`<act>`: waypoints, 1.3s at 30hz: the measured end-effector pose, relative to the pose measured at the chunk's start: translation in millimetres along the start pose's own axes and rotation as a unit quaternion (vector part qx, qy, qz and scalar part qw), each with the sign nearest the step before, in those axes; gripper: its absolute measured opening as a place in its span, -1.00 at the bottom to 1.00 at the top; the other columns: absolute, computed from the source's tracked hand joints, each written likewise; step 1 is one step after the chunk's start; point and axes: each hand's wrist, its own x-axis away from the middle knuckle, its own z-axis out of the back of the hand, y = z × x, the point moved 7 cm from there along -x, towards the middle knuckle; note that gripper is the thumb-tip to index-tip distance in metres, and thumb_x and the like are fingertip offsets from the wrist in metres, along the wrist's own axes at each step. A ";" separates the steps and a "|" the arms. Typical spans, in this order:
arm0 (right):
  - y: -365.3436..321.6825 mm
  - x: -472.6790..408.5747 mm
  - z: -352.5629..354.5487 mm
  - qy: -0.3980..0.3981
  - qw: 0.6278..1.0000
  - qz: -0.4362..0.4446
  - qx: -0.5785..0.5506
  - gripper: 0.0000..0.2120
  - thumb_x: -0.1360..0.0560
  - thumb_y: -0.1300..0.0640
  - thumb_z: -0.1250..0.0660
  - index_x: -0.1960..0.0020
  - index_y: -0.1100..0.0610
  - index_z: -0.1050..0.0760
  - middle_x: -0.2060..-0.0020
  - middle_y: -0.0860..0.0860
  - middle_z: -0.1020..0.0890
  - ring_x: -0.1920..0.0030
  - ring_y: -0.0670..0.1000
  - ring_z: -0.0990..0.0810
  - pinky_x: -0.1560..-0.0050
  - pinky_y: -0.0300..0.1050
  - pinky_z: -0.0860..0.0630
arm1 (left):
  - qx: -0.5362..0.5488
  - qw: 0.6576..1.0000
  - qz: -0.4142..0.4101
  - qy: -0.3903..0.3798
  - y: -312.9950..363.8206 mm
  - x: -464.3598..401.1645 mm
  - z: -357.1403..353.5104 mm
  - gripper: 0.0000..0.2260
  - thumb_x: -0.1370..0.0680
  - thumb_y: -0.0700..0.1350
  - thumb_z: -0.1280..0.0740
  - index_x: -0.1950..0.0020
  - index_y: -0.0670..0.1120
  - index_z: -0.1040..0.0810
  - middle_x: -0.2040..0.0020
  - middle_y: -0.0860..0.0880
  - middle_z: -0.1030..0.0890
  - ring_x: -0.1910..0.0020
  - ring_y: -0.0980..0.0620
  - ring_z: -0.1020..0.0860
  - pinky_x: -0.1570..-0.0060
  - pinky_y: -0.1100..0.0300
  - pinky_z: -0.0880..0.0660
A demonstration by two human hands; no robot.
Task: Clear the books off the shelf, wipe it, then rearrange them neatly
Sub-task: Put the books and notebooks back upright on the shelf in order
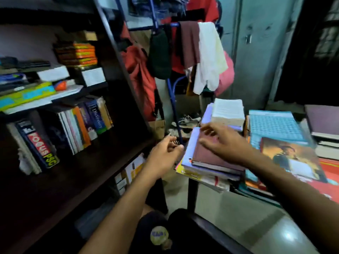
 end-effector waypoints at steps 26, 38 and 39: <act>125.4 -0.3 -27.1 -0.157 0.925 -0.197 0.283 -0.17 -0.53 -0.50 0.08 -0.58 0.05 -0.17 -0.52 0.17 -0.35 -0.59 0.21 -0.10 -0.50 0.37 0.31 | -0.039 0.989 0.104 -0.098 -29.4 -54.4 -71.3 -0.72 -0.63 0.15 -0.33 -0.24 0.02 -0.55 -0.07 0.08 -0.61 -0.05 0.08 -0.59 0.05 0.18 -0.49; 113.5 -2.0 -43.1 -0.182 0.924 -0.172 0.290 -0.20 -0.60 -0.41 0.07 -0.61 0.13 -0.09 -0.58 0.23 -0.17 -0.56 0.20 -0.22 -0.57 0.27 0.06 | -0.088 0.992 0.076 -0.051 -40.9 -48.7 -59.3 -0.62 -0.57 0.22 -0.37 -0.32 0.10 -0.59 -0.19 0.07 -0.52 -0.12 0.09 -0.53 -0.13 0.09 -0.51; 110.1 -1.7 -45.6 -0.185 0.924 -0.171 0.286 -0.20 -0.60 -0.39 0.07 -0.62 0.14 -0.06 -0.59 0.26 -0.13 -0.58 0.19 -0.18 -0.58 0.25 0.06 | -0.079 0.992 0.079 -0.049 -42.6 -46.5 -57.5 -0.60 -0.55 0.24 -0.39 -0.32 0.12 -0.58 -0.18 0.07 -0.52 -0.13 0.09 -0.53 -0.15 0.07 -0.52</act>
